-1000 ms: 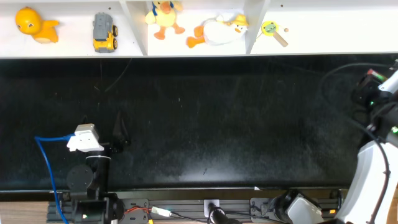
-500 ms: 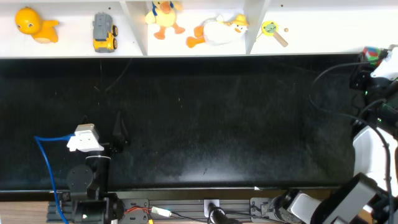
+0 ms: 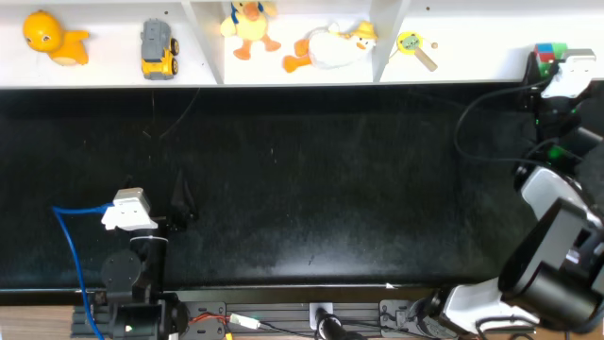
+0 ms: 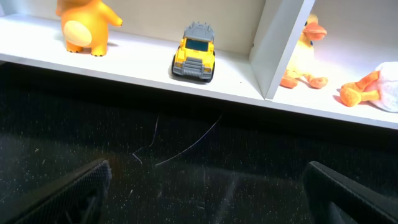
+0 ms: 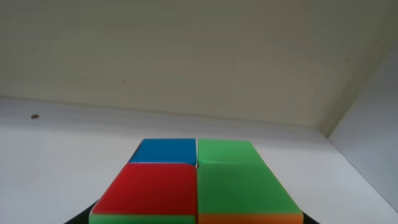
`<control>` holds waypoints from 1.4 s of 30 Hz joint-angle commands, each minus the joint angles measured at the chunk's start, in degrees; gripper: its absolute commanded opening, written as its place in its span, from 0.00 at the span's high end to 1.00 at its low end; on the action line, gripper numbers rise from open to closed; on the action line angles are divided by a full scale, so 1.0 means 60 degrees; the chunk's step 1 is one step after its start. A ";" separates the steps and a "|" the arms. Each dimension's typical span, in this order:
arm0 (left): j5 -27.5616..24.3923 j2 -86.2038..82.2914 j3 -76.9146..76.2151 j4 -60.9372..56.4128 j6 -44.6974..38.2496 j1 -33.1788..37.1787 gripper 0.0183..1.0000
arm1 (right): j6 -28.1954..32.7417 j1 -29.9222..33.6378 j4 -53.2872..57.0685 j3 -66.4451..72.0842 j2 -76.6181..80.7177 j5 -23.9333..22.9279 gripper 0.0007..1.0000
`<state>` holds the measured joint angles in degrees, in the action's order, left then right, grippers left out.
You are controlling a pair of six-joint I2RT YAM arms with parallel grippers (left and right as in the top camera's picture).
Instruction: Store Toys
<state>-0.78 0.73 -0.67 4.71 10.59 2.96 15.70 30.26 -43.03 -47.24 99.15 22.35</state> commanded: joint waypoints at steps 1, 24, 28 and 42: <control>0.0076 -0.0102 0.0033 0.0022 0.0029 -0.0076 0.00 | -0.1202 -0.0175 -0.0933 -0.0397 0.0976 0.0087 0.95; 0.0073 -0.0102 0.0033 0.0022 0.0029 -0.0076 0.00 | -0.1716 -0.1045 0.1752 -0.3850 0.3085 -0.0484 0.95; 0.0076 -0.0102 0.0033 0.0022 0.0029 -0.0076 0.00 | -0.1541 -0.1042 0.2171 -0.3850 0.3082 -0.0484 0.96; 0.0073 -0.0102 0.0033 0.0022 0.0029 -0.0076 0.00 | -0.1541 -0.1042 0.3304 -0.3850 0.2769 -0.0597 0.00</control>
<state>-0.80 0.75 -0.69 4.71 10.59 2.96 6.39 23.92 -24.08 -69.21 116.97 19.44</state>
